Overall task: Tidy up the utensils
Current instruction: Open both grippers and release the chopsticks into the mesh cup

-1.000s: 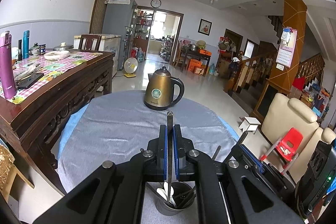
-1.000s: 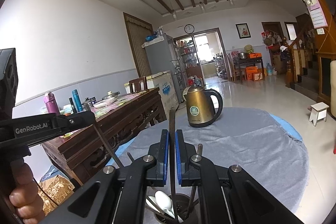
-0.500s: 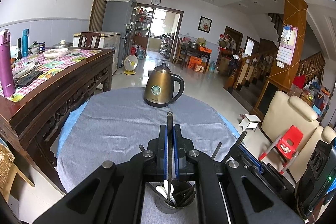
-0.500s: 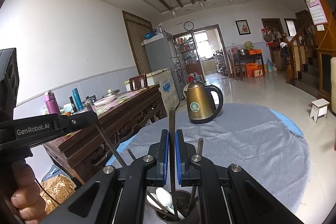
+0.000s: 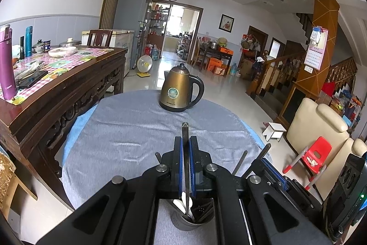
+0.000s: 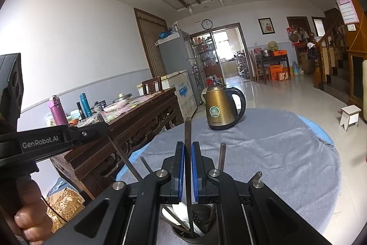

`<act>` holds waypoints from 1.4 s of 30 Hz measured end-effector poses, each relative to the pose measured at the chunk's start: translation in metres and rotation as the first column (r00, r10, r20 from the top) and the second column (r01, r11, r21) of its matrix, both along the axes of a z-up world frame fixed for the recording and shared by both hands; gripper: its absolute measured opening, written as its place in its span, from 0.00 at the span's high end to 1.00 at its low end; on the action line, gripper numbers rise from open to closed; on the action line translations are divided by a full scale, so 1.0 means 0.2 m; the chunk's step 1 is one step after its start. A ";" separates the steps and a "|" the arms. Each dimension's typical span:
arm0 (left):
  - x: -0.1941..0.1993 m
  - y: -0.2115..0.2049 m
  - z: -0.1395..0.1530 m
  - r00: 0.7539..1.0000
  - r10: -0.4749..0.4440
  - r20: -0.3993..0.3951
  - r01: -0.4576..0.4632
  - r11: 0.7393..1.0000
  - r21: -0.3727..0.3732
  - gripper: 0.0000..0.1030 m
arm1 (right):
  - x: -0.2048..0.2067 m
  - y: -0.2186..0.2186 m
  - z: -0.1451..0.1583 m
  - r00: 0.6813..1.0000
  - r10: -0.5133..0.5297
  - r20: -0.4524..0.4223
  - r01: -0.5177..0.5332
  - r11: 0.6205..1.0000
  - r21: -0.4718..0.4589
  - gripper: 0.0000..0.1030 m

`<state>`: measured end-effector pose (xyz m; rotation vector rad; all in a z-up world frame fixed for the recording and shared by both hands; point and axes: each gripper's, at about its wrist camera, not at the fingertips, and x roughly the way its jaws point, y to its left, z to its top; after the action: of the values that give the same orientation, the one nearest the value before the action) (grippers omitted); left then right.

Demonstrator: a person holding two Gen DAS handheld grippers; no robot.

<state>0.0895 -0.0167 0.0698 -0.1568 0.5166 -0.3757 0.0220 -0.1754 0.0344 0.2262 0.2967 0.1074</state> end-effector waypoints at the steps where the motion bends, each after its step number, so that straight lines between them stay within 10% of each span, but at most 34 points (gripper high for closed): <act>1: 0.00 0.00 0.00 1.000 0.000 -0.002 0.000 1.000 0.001 0.95 | 0.00 0.00 0.00 1.000 0.000 -0.001 0.000 1.000 0.000 0.93; 42: 0.03 0.02 -0.22 0.995 0.010 -0.102 -0.004 0.998 0.059 0.93 | 0.08 0.08 -0.20 0.993 0.029 -0.117 -0.029 1.000 0.005 0.93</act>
<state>0.0961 -0.0125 0.0260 -0.1217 0.6271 -0.3468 0.0389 -0.1594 -0.0063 0.2323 0.4168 0.1236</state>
